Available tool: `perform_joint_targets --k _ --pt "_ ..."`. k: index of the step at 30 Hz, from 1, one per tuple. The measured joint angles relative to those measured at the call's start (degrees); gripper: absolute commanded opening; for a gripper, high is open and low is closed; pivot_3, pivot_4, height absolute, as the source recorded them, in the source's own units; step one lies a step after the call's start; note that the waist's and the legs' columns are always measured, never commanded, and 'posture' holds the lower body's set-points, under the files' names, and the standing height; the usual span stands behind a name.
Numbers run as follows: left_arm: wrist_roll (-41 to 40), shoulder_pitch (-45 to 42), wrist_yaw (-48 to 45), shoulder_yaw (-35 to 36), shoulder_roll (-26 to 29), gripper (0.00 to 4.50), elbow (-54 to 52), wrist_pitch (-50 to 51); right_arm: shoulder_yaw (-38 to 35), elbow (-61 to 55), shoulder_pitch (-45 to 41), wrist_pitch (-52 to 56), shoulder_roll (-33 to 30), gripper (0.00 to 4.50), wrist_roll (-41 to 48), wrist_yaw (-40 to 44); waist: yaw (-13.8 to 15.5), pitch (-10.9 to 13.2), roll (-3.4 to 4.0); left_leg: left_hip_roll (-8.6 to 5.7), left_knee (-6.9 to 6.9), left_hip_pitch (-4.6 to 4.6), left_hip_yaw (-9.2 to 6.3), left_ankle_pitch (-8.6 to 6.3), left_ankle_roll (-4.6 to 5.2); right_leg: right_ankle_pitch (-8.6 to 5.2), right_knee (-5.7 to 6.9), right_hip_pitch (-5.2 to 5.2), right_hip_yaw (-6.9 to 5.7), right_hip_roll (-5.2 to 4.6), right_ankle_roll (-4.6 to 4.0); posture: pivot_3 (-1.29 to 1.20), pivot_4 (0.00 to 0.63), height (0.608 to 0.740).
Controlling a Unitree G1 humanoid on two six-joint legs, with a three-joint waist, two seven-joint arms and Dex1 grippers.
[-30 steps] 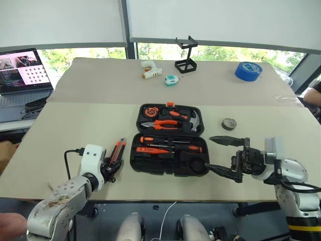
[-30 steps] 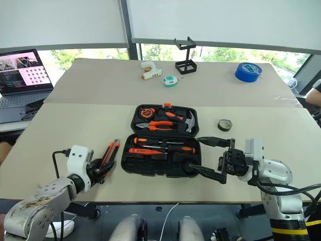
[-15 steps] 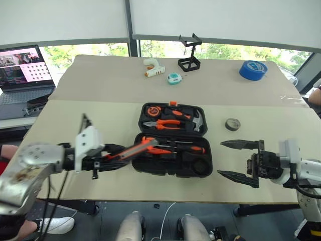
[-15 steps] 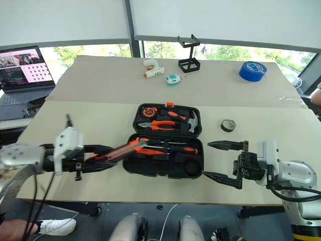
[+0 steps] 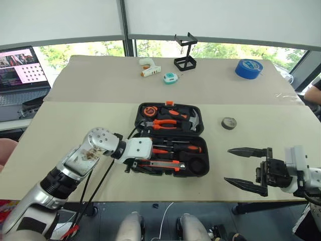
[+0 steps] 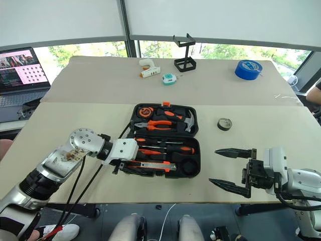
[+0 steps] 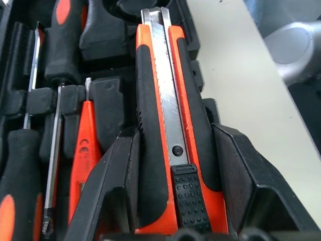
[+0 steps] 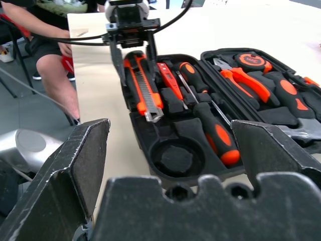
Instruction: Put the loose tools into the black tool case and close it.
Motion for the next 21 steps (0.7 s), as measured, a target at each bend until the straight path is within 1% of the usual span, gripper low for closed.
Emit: perform_joint_targets --k 5,11,16,19,21 --pt "2.63 -0.81 0.23 -0.75 -0.39 1.71 1.44 1.62 -0.03 -0.46 0.54 0.24 0.21 4.5 0.42 -0.34 -0.05 0.0 0.0 0.0 0.07 -0.01 -0.05 -0.01 0.01 0.01 0.04 -0.01 0.02 0.0 0.03 0.0 0.15 0.74" --pt "3.17 -0.85 -0.12 -0.61 -0.51 1.71 1.0 3.42 -0.05 -0.71 0.68 0.78 0.2 4.5 0.87 -0.56 -0.09 0.0 0.0 0.02 0.08 0.01 -0.12 -0.01 0.01 0.01 0.06 0.0 0.02 0.01 0.03 0.0 0.15 0.74" --pt "3.66 -0.85 0.24 -0.61 -2.74 1.71 1.29 3.6 -0.02 -0.72 -0.03 1.53 0.2 4.5 0.88 -1.07 0.18 0.0 0.01 -0.01 0.13 -0.01 -0.13 -0.01 0.02 0.02 0.06 0.02 0.02 -0.01 0.04 0.0 0.15 0.74" --pt "3.95 -1.06 -0.18 -0.66 -2.84 1.71 1.95 3.12 0.12 -0.72 -0.45 1.75 0.2 4.5 0.88 -1.16 0.15 -0.01 0.01 0.0 0.13 0.0 -0.13 -0.02 0.03 0.02 0.06 0.01 0.02 -0.01 0.04 0.0 0.15 0.74" --pt "4.0 -1.1 -0.72 -0.54 -2.89 2.71 2.57 2.16 0.5 -0.7 -1.47 2.22 0.21 4.5 0.87 -1.21 0.01 -0.01 0.02 0.0 0.13 0.01 -0.13 -0.01 0.02 0.02 0.08 0.01 0.03 0.0 0.04 0.0 0.15 0.74"
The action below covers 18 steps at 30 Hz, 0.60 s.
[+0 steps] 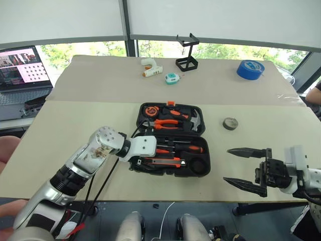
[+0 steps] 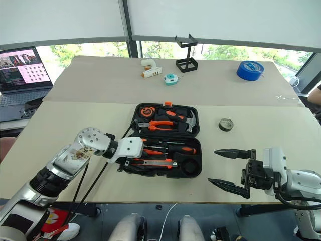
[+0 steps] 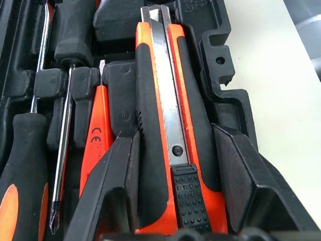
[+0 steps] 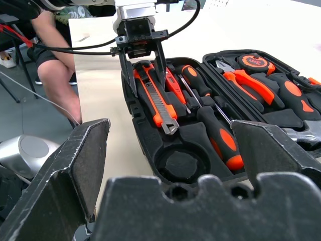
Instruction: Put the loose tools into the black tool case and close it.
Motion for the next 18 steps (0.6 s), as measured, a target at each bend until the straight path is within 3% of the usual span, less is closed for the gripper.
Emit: perform_joint_targets --k 4,11,14,18 --pt "-0.44 -0.03 0.01 1.7 -1.4 4.02 2.69 -3.55 0.23 0.2 -0.73 0.09 0.08 4.5 -0.04 -0.05 -0.01 0.0 0.0 0.0 -0.01 -0.01 -0.02 -0.01 0.02 0.0 -0.02 0.0 0.0 0.0 0.01 0.0 0.15 0.74" --pt "-10.09 -0.84 -3.94 8.44 -4.12 4.02 5.32 -5.56 0.94 2.45 -2.54 0.06 1.46 4.5 -0.98 -0.37 -0.12 0.0 0.0 0.02 0.09 -0.16 -0.05 -0.01 0.02 0.0 0.13 -0.13 -0.02 0.0 0.01 0.0 0.15 0.74" --pt "-12.48 -1.65 -5.63 11.54 -3.58 3.4 6.09 -6.0 1.71 3.61 -3.21 -0.08 2.27 4.5 -1.38 -0.38 -0.14 0.0 0.0 0.01 0.09 -0.13 -0.03 -0.01 0.02 0.0 0.13 -0.12 -0.02 0.01 0.01 0.0 0.15 0.74" --pt "-12.9 0.44 -6.17 12.94 -3.09 1.94 7.35 -9.2 2.3 4.69 -3.8 -1.15 3.71 4.5 -2.4 -0.56 -0.16 0.0 0.0 0.02 0.09 -0.12 -0.02 -0.01 0.02 0.0 0.13 -0.12 -0.02 0.01 0.01 0.0 0.15 0.74"
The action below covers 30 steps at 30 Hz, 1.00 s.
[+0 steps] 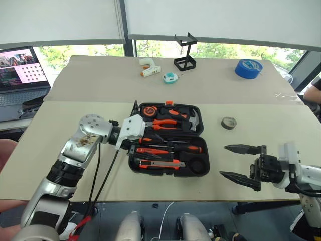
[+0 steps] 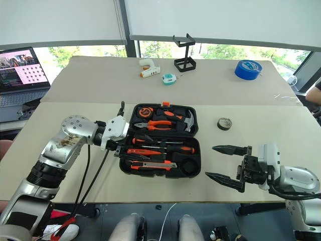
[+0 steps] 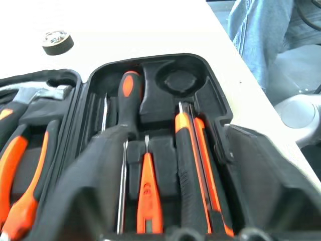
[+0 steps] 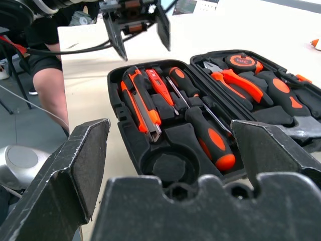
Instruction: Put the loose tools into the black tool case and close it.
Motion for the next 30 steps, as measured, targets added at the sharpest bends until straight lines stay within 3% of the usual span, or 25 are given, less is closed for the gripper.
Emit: perform_joint_targets --k 5,6,9,15,18,30 --pt "2.22 5.97 1.09 -1.65 -2.32 0.15 0.03 -7.39 0.1 0.41 -0.84 -2.46 1.23 4.5 -1.22 -0.58 0.15 0.0 0.0 -0.01 0.02 -0.01 0.04 0.01 -0.01 0.0 0.01 0.02 0.0 -0.02 0.0 0.0 0.15 0.74" --pt "3.7 6.93 2.85 -2.26 -3.25 0.03 0.21 -7.97 0.06 0.5 -0.8 -2.68 1.22 4.5 -1.41 -0.56 0.3 0.0 0.0 -0.02 0.05 -0.02 0.07 0.01 -0.01 0.0 0.01 0.04 -0.03 -0.03 0.0 0.0 0.15 0.74" --pt "7.3 7.31 7.49 -4.46 -5.89 0.03 0.93 -7.55 0.0 0.56 -0.57 -2.77 1.21 4.5 -1.48 -0.55 0.61 0.0 0.0 -0.02 0.09 -0.04 0.07 0.01 -0.01 0.02 0.01 0.05 -0.04 -0.03 0.03 0.0 0.15 0.74" --pt "10.86 6.64 10.29 -6.78 -6.02 0.03 0.86 -6.74 -0.16 0.06 0.96 -2.75 1.21 4.5 -1.44 -1.19 0.54 -0.04 0.06 -0.02 0.07 0.38 0.09 0.0 -0.01 0.02 0.02 0.42 -0.03 -0.03 0.03 0.0 0.15 0.74" --pt "11.17 6.62 11.73 -7.41 -6.29 0.03 0.39 -3.02 -0.4 -0.85 1.73 -2.75 1.21 4.5 -1.36 -1.96 0.57 -0.05 0.06 -0.01 0.06 0.77 0.11 -0.01 -0.01 0.02 -0.08 0.9 -0.12 -0.05 0.03 0.0 0.15 0.74" --pt "11.25 7.47 13.35 -9.24 -6.35 0.03 -1.7 4.0 -0.39 -1.47 2.83 -2.77 2.05 4.5 -1.0 -3.14 0.09 -0.6 0.44 0.01 0.0 0.84 -0.01 -0.01 -0.01 0.01 -0.11 0.91 -0.02 -0.04 0.01 0.0 0.15 0.74"
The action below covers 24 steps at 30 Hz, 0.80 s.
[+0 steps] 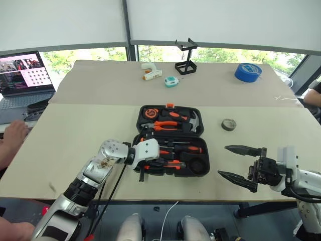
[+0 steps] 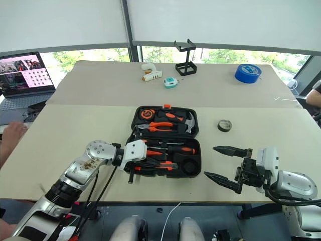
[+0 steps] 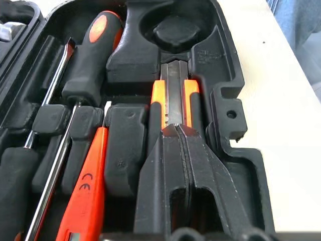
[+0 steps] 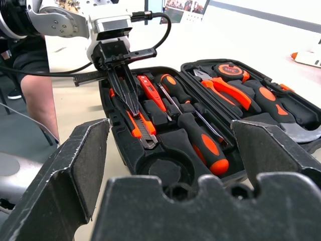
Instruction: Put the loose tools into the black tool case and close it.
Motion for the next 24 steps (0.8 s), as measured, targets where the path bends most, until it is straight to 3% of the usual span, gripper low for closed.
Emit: perform_joint_targets --k 6,9,15,19,24 --pt "-2.73 2.45 0.33 2.93 -1.03 0.03 1.73 -4.34 -0.04 0.45 -0.07 -0.74 0.76 4.5 -0.09 -0.29 -0.06 -0.02 0.04 0.01 -0.03 -0.02 -0.04 0.0 0.0 0.0 -0.01 -0.05 0.04 -0.01 -0.01 0.0 0.15 0.74" --pt "-8.32 5.7 -0.34 7.7 -1.81 0.7 2.19 -5.66 -2.84 2.14 0.88 -1.4 1.54 4.5 0.05 -1.62 -0.06 0.03 0.02 0.03 -0.03 -0.18 -0.05 0.0 0.0 0.0 -0.01 -0.2 0.03 -0.02 -0.01 0.0 0.15 0.74" --pt "-24.55 6.87 2.58 25.45 -0.7 3.08 -4.38 -0.76 -11.04 8.11 6.51 -4.74 4.61 4.5 -0.25 -5.1 -0.01 0.05 0.02 0.05 -0.06 -0.29 -0.12 0.0 0.01 0.0 -0.08 -0.25 -0.04 -0.05 -0.01 0.0 0.15 0.74" --pt "-26.21 12.44 3.18 32.86 2.73 4.46 -2.89 -2.23 -14.67 14.05 8.99 -8.88 7.55 4.5 -2.59 -8.84 -0.77 0.05 0.07 0.02 -0.28 -0.02 0.05 -0.02 0.0 -0.02 -0.12 -0.16 0.12 -0.04 -0.04 0.0 0.15 0.74" --pt "-29.6 19.92 0.08 37.89 4.17 4.46 -1.18 -2.51 -17.13 18.22 10.54 -11.54 8.1 4.5 -4.56 -11.88 -1.05 0.1 0.07 0.12 -0.3 -0.04 0.06 -0.02 -0.01 -0.04 -0.1 -0.2 0.11 -0.08 -0.08 0.0 0.15 0.74"
